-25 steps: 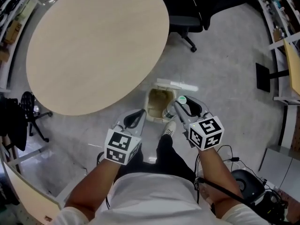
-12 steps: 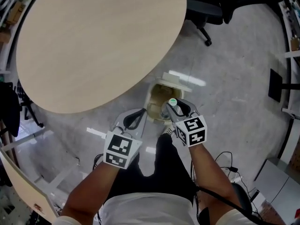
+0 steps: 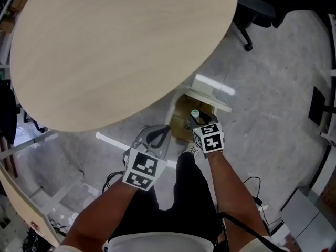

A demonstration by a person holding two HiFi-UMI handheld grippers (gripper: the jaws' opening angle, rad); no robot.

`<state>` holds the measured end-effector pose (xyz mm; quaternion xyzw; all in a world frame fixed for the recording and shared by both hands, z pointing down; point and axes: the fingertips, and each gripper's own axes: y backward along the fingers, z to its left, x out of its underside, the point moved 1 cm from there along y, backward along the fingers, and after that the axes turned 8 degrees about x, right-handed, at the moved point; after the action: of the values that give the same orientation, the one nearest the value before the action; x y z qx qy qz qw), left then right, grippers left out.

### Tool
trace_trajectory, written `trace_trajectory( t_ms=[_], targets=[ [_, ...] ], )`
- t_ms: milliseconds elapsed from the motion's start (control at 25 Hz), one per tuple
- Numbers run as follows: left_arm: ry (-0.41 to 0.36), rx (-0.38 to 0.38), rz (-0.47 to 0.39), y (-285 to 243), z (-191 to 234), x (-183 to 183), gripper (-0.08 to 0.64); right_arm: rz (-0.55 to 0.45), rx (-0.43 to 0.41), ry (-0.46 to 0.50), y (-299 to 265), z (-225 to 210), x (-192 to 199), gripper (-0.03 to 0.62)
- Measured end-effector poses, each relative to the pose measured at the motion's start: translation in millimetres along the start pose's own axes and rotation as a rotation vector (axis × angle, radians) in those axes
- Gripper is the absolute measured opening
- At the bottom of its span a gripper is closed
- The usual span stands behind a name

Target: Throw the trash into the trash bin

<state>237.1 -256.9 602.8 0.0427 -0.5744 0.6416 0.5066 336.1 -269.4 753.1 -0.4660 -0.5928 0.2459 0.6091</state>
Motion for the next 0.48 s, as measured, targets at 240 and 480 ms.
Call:
trace_trajectory(
  t_ms=[240,480],
  targets=[
    [0.039,0.032,0.026,-50.5,16.3,21.4,0.008,0.049,-0.005,0.035,-42.2,-3.2,12.1,0.15],
    [0.047,0.06,0.048,-77.7,20.7,47.3,0.008,0.187,-0.019,0.14,-86.7,3.8,49.4,0.15]
  ],
)
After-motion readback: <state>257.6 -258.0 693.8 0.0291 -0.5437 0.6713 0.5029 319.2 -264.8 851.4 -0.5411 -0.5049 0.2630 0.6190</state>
